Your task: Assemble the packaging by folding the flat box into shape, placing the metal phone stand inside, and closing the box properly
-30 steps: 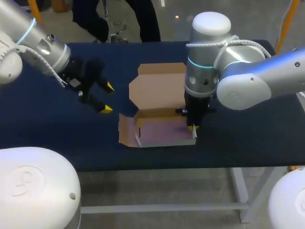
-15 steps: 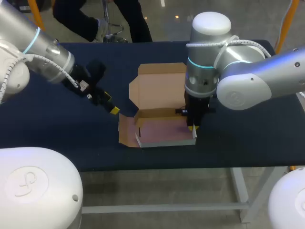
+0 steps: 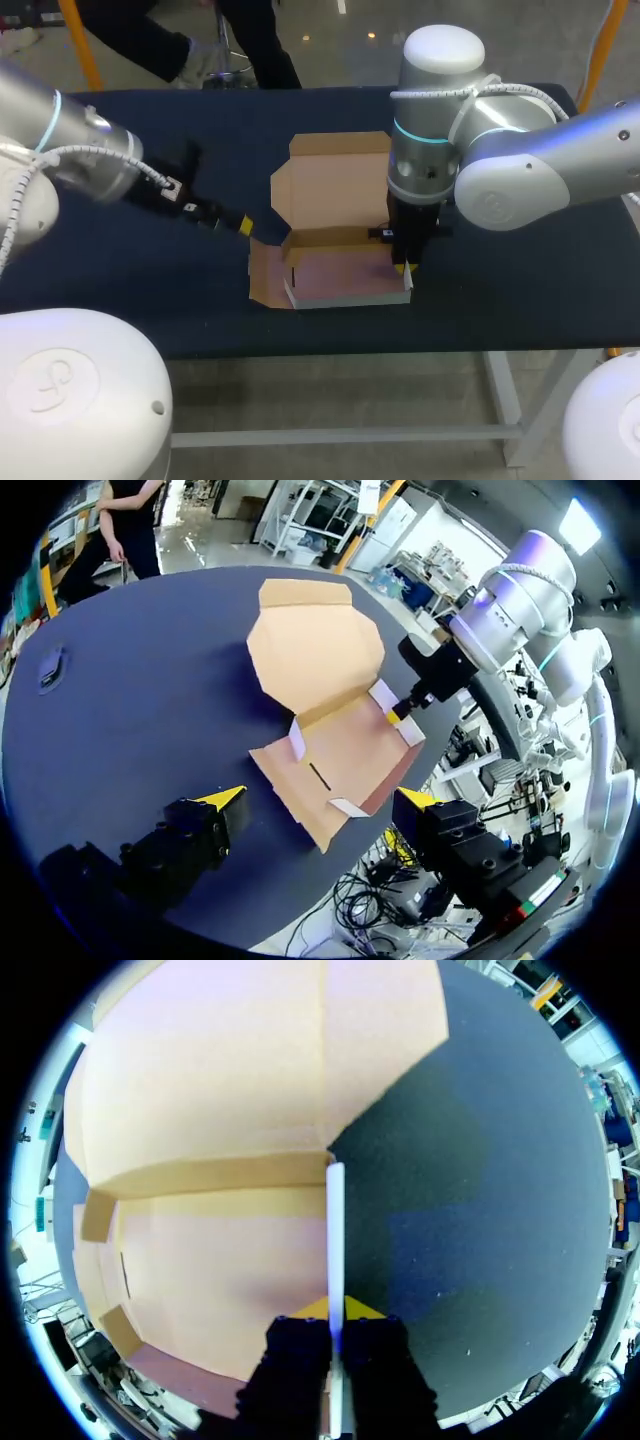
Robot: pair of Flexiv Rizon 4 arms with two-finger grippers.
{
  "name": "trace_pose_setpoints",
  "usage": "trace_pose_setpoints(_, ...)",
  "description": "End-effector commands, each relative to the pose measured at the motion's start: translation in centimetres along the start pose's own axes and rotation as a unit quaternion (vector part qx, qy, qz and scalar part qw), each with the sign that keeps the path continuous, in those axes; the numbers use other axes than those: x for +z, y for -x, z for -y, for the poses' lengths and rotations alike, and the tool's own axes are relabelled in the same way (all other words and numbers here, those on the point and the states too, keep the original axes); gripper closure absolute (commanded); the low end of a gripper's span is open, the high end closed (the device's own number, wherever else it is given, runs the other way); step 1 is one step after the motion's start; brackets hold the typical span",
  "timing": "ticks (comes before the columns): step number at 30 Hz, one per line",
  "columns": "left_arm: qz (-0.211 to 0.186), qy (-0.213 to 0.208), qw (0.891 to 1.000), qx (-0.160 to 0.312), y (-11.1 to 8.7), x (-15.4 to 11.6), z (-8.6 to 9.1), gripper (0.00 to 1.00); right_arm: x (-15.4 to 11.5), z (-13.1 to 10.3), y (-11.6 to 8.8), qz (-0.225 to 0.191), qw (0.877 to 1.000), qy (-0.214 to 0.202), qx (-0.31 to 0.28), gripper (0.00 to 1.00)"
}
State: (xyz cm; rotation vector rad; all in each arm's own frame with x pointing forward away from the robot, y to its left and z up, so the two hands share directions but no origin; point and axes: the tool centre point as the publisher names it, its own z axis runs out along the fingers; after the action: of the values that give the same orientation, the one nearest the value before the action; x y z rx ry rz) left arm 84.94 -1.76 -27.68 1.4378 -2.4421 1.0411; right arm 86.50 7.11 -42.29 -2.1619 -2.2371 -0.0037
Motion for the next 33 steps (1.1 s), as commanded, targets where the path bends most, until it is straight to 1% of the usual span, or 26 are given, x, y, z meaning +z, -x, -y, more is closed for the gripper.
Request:
trace_pose_setpoints(1, 0.067, -0.066, 0.964, -0.250, -0.5, 0.0, -0.6, 0.00, 0.0, 0.0, 0.0, 0.000, 1.000, -0.001, 0.000, 1.00)
trace_pose_setpoints(2, 0.074, -0.053, 0.961, -0.260, -0.2, 0.3, -0.4, 0.00, 0.0, 0.0, 0.0, 0.000, 1.000, -0.001, 0.000, 1.00)
trace_pose_setpoints(3, 0.086, -0.054, 0.955, -0.279, 0.2, 0.6, -0.2, 0.00, 0.0, 0.0, 0.0, 0.000, 1.000, -0.001, 0.000, 1.00)
trace_pose_setpoints(4, 0.071, -0.034, 0.955, -0.287, 0.6, 0.9, -0.2, 0.00, 0.0, 0.0, 0.0, 0.000, 1.000, -0.001, 0.000, 1.00)
trace_pose_setpoints(5, 0.069, -0.023, 0.954, -0.290, 1.0, 1.1, -0.3, 0.00, 0.0, 0.0, 0.0, 0.000, 1.000, -0.001, 0.000, 1.00)
trace_pose_setpoints(6, 0.074, -0.015, 0.949, -0.305, 1.4, 1.3, -0.2, 0.00, 0.0, 0.0, 0.0, 0.000, 1.000, -0.001, 0.000, 1.00)
trace_pose_setpoints(7, 0.072, 0.006, 0.949, -0.307, 1.7, 1.5, -0.2, 0.00, 0.0, 0.0, 0.0, 0.000, 1.000, -0.001, 0.000, 1.00)
trace_pose_setpoints(8, 0.072, 0.017, 0.949, -0.305, 2.0, 1.8, -0.3, 0.00, 0.0, 0.0, 0.0, 0.000, 1.000, -0.001, 0.000, 1.00)
trace_pose_setpoints(10, 0.081, 0.037, 0.945, -0.313, 2.5, 2.3, -0.3, 0.00, 0.0, 0.0, 0.0, 0.000, 1.000, -0.001, 0.000, 1.00)
trace_pose_setpoints(17, 0.069, 0.085, 0.949, -0.295, 3.0, 3.9, -1.2, 0.00, 0.0, 0.0, 0.0, 0.000, 1.000, -0.001, 0.000, 1.00)
trace_pose_setpoints(18, 0.066, 0.091, 0.949, -0.294, 3.0, 4.1, -1.3, 0.09, 0.0, 0.0, 0.0, 0.000, 1.000, -0.001, 0.000, 1.00)
trace_pose_setpoints(19, 0.072, 0.095, 0.950, -0.287, 3.1, 4.5, -1.4, 0.14, 0.0, 0.0, 0.0, 0.000, 1.000, -0.001, 0.000, 1.00)
trace_pose_setpoints(20, 0.071, 0.100, 0.950, -0.287, 3.1, 4.8, -1.6, 0.14, 0.0, 0.0, 0.0, 0.000, 1.000, -0.001, 0.000, 1.00)
trace_pose_setpoints(21, 0.071, 0.104, 0.951, -0.283, 3.1, 5.0, -1.7, 0.18, 0.0, 0.0, 0.0, 0.000, 1.000, -0.001, 0.000, 1.00)
trace_pose_setpoints(22, 0.073, 0.107, 0.952, -0.278, 3.2, 5.3, -1.8, 0.19, 0.0, 0.0, 0.0, 0.000, 1.000, -0.001, 0.000, 1.00)
trace_pose_setpoints(23, 0.071, 0.111, 0.952, -0.275, 3.2, 5.5, -2.0, 0.25, 0.0, 0.0, 0.0, 0.000, 1.000, -0.001, 0.000, 1.00)
trace_pose_setpoints(24, 0.070, 0.114, 0.954, -0.270, 3.3, 5.8, -2.1, 0.35, 0.0, 0.0, 0.0, 0.000, 1.000, -0.001, 0.000, 1.00)
trace_pose_setpoints(25, 0.070, 0.114, 0.956, -0.263, 3.4, 6.0, -2.3, 0.39, 0.0, 0.0, 0.0, 0.000, 1.000, -0.001, 0.000, 1.00)
trace_pose_setpoints(29, 0.064, 0.120, 0.957, -0.255, 3.8, 6.9, -2.7, 0.35, 0.0, 0.0, 0.0, 0.000, 1.000, -0.001, 0.000, 1.00)
trace_pose_setpoints(31, 0.059, 0.120, 0.960, -0.248, 3.9, 7.4, -3.0, 0.36, 0.0, 0.0, 0.0, 0.000, 1.000, -0.001, 0.000, 1.00)
trace_pose_setpoints(33, 0.054, 0.112, 0.962, -0.245, 4.0, 7.6, -3.2, 0.37, 0.0, 0.0, 0.0, 0.000, 1.000, -0.001, 0.000, 1.00)
